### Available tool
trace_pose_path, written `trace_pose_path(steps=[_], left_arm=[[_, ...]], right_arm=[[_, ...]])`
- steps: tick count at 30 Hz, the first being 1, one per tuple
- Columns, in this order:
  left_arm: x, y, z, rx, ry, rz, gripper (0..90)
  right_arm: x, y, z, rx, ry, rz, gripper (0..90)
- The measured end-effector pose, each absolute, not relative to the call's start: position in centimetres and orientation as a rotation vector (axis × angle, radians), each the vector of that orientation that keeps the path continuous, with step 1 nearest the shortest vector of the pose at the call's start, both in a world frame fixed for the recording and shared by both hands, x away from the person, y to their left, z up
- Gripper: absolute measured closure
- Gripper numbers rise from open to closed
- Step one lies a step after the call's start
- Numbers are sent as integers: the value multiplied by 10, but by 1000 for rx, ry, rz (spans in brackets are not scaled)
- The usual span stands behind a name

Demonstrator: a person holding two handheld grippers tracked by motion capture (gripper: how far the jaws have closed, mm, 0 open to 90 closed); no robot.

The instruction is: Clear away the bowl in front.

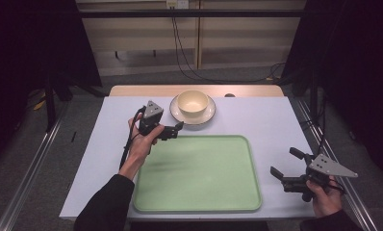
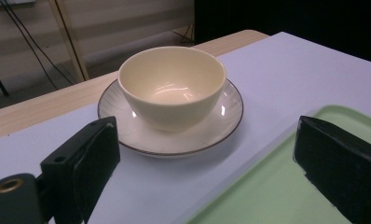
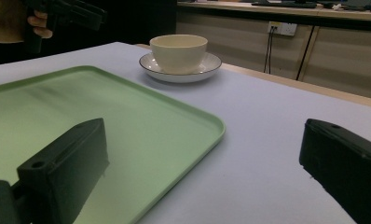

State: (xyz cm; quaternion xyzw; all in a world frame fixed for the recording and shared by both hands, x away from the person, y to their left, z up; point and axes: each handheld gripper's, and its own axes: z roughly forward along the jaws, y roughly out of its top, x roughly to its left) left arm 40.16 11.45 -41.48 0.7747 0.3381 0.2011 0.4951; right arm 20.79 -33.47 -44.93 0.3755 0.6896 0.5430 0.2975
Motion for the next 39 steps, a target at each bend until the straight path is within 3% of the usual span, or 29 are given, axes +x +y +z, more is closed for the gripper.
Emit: trace_pose_path(steps=[7, 39], left_arm=[[421, 109, -409, 1828, 885, 470, 85], [506, 64, -424, 2004, 1020, 540, 250]], right_arm=[[209, -336, -451, 1007, 1847, 1441, 9], [209, -336, -451, 988, 1862, 1458, 10]])
